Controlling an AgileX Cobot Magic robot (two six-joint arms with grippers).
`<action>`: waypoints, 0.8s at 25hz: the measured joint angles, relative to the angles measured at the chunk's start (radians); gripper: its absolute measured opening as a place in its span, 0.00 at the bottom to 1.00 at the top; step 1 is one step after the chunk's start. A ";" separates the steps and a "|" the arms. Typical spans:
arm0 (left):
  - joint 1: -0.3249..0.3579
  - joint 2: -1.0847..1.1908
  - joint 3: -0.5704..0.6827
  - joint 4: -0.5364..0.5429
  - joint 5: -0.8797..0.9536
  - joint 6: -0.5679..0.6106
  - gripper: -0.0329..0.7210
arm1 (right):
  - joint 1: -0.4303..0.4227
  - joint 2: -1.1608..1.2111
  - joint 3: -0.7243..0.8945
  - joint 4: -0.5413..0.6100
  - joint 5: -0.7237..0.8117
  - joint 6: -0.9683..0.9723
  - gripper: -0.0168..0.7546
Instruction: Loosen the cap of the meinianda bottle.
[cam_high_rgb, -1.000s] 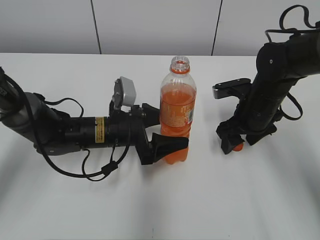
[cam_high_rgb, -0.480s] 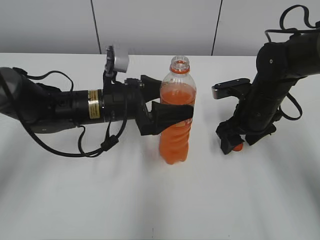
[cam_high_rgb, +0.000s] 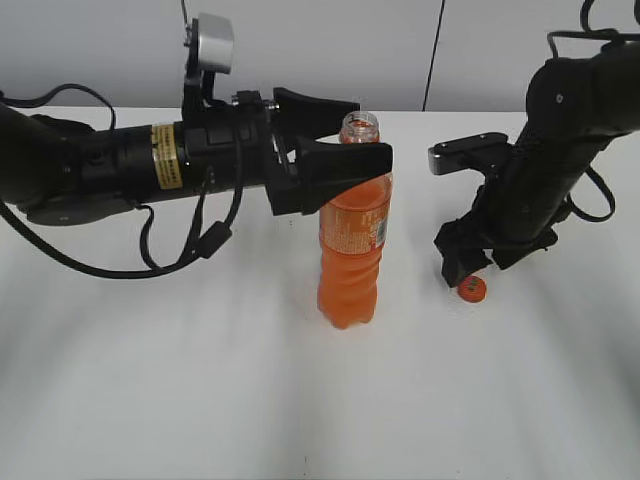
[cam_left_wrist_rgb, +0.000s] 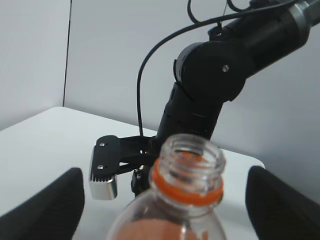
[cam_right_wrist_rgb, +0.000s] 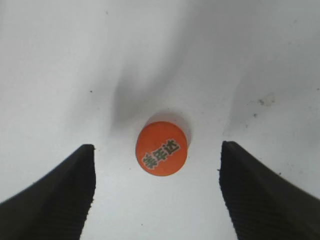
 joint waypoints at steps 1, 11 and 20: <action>0.000 -0.011 0.001 0.000 0.000 -0.005 0.83 | 0.000 -0.016 0.000 0.000 0.001 0.000 0.77; 0.025 -0.197 0.001 -0.082 0.036 -0.090 0.83 | 0.000 -0.188 0.000 0.000 0.073 0.012 0.77; 0.114 -0.448 0.001 -0.277 0.824 -0.089 0.83 | 0.000 -0.358 0.000 -0.001 0.113 0.029 0.77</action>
